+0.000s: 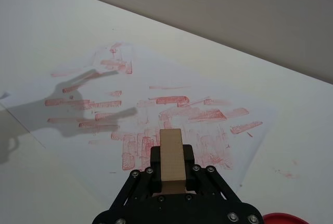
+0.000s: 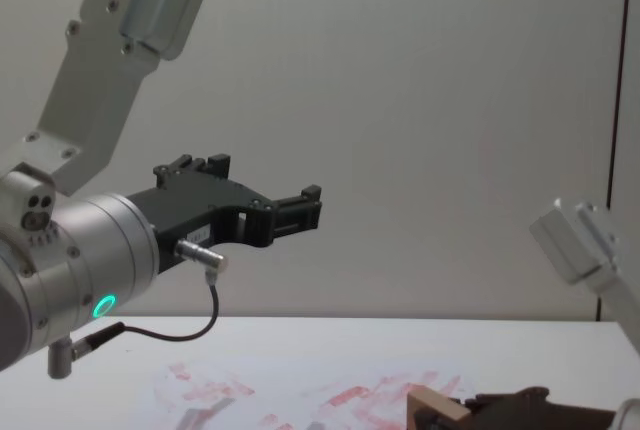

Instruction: Use the one hand to pick up the stamp and affix it onto the A4 paper.

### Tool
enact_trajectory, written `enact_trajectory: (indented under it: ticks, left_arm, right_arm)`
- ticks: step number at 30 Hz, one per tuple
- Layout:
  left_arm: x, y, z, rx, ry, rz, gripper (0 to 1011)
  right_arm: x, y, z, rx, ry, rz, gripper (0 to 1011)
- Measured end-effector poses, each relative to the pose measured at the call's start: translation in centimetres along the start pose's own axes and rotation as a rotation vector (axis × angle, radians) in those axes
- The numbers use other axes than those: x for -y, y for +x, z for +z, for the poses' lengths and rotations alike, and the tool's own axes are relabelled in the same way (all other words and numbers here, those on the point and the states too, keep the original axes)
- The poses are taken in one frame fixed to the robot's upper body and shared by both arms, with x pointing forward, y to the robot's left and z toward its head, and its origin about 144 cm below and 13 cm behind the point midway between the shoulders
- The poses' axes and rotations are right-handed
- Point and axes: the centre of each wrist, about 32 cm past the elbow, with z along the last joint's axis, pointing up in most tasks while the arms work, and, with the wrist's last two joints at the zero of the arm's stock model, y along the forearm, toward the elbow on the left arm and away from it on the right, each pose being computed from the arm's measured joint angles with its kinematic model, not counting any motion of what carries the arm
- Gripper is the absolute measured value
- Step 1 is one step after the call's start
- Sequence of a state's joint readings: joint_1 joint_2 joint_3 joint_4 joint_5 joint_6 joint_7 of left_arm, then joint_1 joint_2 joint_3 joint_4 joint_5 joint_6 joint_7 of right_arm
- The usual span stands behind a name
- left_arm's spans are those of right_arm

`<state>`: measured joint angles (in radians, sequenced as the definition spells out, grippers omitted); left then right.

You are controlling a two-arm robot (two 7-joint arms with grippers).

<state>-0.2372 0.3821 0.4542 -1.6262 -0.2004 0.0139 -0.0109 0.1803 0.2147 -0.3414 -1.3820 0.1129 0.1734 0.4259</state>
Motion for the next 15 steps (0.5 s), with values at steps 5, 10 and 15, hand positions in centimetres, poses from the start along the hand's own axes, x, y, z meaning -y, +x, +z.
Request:
enact_trajectory:
  ticks: [5, 10, 15]
  left_arm:
    - [0.0, 0.0, 0.0, 0.0, 0.0, 0.0, 1003]
    - [0.0, 0.0, 0.0, 0.0, 0.0, 0.0, 1002]
    - [0.0, 0.0, 0.0, 0.0, 0.0, 0.0, 1003]
  right_arm:
    - [-0.39, -0.02, -0.14, 0.0, -0.018, 0.005, 217]
    - [-0.64, -0.04, -0.21, -0.001, -0.032, 0.009, 217]
    - [-0.79, -0.06, -0.19, -0.001, -0.039, 0.011, 217]
